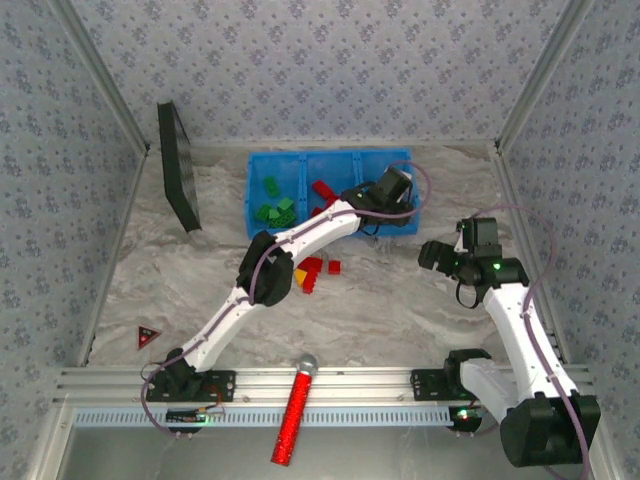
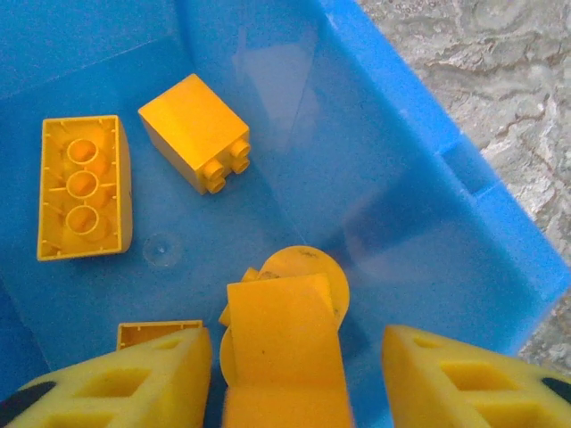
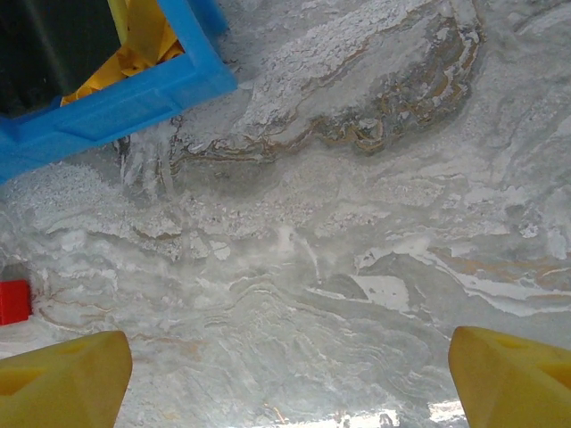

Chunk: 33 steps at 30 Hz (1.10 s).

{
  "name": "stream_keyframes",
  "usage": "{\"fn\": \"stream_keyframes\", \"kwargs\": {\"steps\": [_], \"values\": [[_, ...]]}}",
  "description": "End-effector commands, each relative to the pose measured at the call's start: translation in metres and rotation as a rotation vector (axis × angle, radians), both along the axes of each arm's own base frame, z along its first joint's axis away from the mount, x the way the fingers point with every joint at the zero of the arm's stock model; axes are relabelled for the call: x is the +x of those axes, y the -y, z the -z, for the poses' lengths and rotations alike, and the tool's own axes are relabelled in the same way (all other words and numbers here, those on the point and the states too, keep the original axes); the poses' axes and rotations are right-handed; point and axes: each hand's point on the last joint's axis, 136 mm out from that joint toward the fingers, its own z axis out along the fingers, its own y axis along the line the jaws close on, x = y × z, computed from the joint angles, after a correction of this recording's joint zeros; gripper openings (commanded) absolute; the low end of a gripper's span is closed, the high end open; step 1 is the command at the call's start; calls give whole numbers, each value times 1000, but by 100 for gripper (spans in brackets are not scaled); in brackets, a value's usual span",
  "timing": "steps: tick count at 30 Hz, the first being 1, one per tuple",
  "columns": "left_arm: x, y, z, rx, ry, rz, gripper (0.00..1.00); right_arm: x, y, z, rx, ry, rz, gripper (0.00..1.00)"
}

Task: Sort the legos into containers by color
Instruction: Place the lego in the container, then pick up the lego from the center of the table.

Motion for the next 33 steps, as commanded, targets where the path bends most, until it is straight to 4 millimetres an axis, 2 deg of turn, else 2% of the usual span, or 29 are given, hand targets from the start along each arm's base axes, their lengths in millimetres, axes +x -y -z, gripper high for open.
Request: {"fn": "stream_keyframes", "kwargs": {"steps": [1,5,10,14,18,19,21,26,33], "values": [[5,-2,-9,4,17,-12,57,5,-3,-3,25,18,-4,94],[9,-5,-26,4,51,-21,60,6,-5,-1,34,11,-11,94],[9,-11,-58,-3,100,-12,62,8,-10,1,55,9,-25,94],[3,-18,-96,-26,133,7,64,12,-24,3,89,15,-61,93],[0,-31,-147,-74,199,22,68,17,-51,8,116,27,-109,93],[1,-36,-152,-80,206,19,69,17,-58,10,122,25,-121,92],[2,-48,-176,-119,228,3,69,17,-77,16,133,17,-148,91],[4,-86,-215,-172,253,-41,70,17,-125,25,156,4,-219,89],[-10,-151,-235,-164,290,-113,71,29,-174,37,112,-22,-327,89]]}}
